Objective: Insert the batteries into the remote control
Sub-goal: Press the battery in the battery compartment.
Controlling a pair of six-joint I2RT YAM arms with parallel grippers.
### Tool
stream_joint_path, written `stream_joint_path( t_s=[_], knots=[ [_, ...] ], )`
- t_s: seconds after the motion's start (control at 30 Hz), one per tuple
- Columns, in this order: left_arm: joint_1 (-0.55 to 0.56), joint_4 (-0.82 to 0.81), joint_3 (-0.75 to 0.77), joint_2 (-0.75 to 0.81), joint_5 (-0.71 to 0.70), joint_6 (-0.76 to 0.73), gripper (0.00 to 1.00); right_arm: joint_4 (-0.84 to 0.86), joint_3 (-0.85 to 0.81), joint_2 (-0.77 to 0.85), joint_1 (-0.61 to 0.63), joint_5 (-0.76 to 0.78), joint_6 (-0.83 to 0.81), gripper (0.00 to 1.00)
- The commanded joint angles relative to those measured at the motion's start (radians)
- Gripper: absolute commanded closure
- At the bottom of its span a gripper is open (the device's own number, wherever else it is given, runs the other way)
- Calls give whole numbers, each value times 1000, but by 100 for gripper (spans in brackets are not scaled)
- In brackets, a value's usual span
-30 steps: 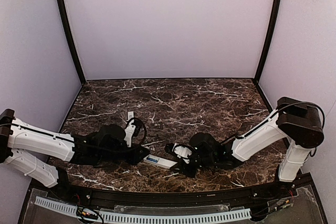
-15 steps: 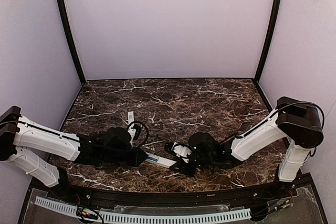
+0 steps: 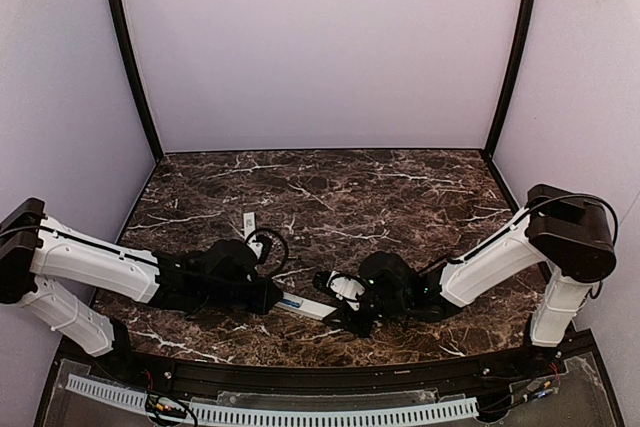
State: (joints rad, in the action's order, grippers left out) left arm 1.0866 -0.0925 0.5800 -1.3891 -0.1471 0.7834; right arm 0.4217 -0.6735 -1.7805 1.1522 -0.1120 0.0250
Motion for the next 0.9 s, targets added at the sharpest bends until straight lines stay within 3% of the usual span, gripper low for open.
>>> stream_joint_path(
  t_s=[0.0,0.87],
  knots=[
    [5,45,36,-14,-27,-22,88,-136,19,-44,2,40,18,100],
    [-3,63,70,-65,-45,-51,88,-136,17,-46,3,35,11,100]
  ],
)
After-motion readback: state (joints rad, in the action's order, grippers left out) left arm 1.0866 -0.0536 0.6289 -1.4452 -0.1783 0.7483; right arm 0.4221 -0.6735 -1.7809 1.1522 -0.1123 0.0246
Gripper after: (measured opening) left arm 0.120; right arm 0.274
